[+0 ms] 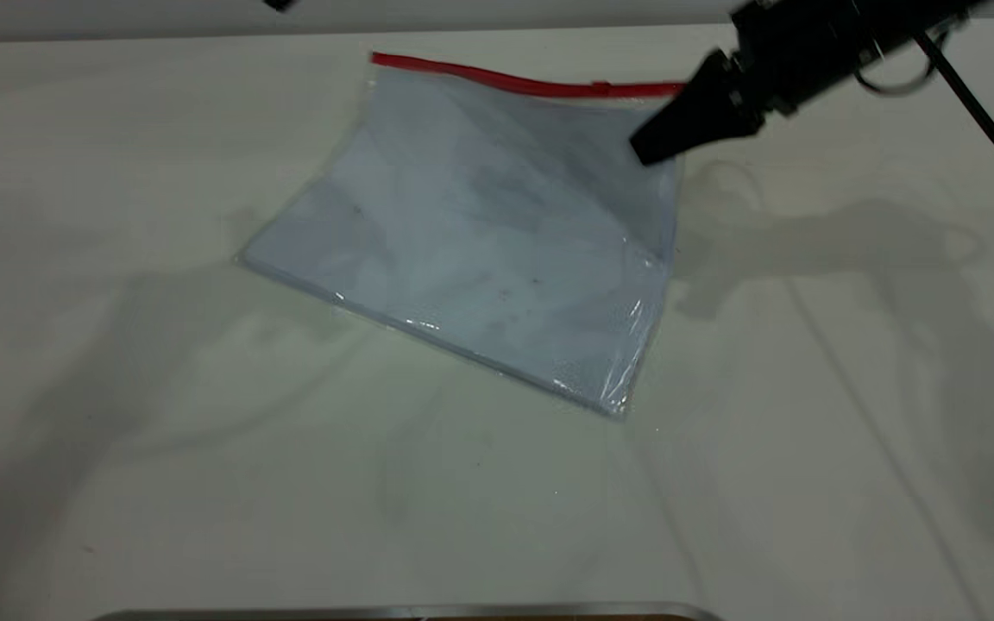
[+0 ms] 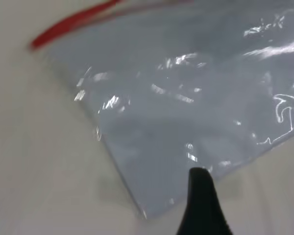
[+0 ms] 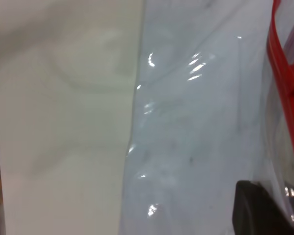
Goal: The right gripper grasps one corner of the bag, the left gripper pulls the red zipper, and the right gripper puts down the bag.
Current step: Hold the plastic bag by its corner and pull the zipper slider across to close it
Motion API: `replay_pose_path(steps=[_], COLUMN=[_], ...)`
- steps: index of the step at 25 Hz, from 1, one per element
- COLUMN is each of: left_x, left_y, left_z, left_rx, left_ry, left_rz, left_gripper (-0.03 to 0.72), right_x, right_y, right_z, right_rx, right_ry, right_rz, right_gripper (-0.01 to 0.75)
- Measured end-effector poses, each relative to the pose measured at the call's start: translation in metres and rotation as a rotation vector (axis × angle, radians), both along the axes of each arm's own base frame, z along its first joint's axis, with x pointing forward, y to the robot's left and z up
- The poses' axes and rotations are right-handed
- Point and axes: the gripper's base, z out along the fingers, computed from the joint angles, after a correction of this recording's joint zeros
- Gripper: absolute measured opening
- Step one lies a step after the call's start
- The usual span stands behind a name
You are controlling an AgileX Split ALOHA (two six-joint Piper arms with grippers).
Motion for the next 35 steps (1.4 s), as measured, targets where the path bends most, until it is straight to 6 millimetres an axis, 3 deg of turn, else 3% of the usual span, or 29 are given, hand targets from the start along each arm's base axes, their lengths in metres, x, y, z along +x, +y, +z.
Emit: replay_pose_path(steps=[9,15,27,35], left_x=[-0.006,-0.013,-0.013,-0.013], left_y=[-0.044,-0.064,-0.082,-0.085], left_z=[-0.043,-0.047,-0.077,-0.077], left_rx=[0.077,0.096,-0.021,-0.052], left_ry=[0.020,-0.029,-0.048,-0.073], left_rz=[-0.277,-0.393,-0.512,-0.539], left_gripper=[0.581,0.581,0.545,0.389], right_x=[-0.006,-0.011,-0.016,-0.016], right_y=[0.054,0.075,0.085,0.083], right_z=[0.027,0.029,0.028,0.027], right_rx=[-0.051,-0.079,-0.094,-0.107], right_ry=[-0.075,-0.111,-0.137,-0.143], right_rz=[0.314,0.379,0.427,0.443], right_gripper=[0.033,0.033,0.034,0.034])
